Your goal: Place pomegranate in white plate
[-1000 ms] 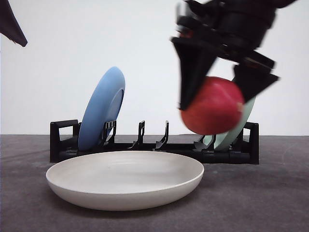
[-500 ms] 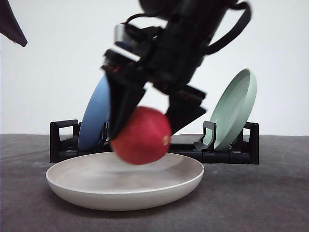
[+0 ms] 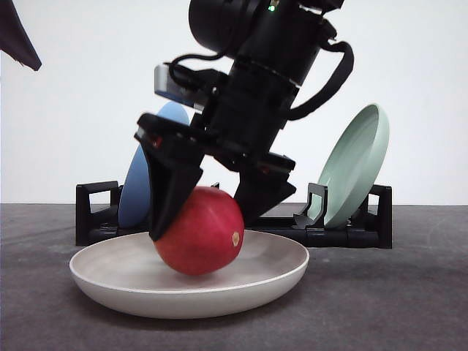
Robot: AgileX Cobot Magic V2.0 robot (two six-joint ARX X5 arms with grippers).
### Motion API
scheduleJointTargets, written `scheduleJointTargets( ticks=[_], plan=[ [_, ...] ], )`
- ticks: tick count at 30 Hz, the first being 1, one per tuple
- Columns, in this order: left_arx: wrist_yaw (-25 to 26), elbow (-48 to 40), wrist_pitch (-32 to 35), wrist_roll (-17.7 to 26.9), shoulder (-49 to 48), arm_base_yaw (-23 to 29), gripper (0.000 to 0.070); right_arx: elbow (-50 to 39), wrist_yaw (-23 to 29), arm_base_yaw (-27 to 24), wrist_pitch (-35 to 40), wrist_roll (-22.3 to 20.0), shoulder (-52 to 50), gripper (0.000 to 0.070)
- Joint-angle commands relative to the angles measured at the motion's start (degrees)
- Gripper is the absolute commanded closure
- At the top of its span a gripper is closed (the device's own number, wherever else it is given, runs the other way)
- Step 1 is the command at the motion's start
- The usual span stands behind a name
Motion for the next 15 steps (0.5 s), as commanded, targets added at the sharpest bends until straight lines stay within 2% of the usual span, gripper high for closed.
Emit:
scheduleJointTargets(
  ticks=[1,4,12,15],
  plan=[
    [0.26,0.52,0.57,0.17,0.33,-0.15,0.0348,1.36,-0.09,0.72,0.5,-0.63,1.54,0.0202],
    [0.26,0.52,0.57,0.17,0.33,-0.17,0.0348,1.36,-0.06,0.72,0.44,-0.65,1.77,0.0187],
    [0.24,0.52,0.55,0.15,0.33,-0.17,0.0349,1.36,0.05,0.72,0.95,-0.65,1.73,0.0061],
    [0.24,0.52,0.57,0.15,0.33,-0.17,0.0349,1.35,0.21,0.56,0.9,-1.24,1.14,0.0052]
  ],
)
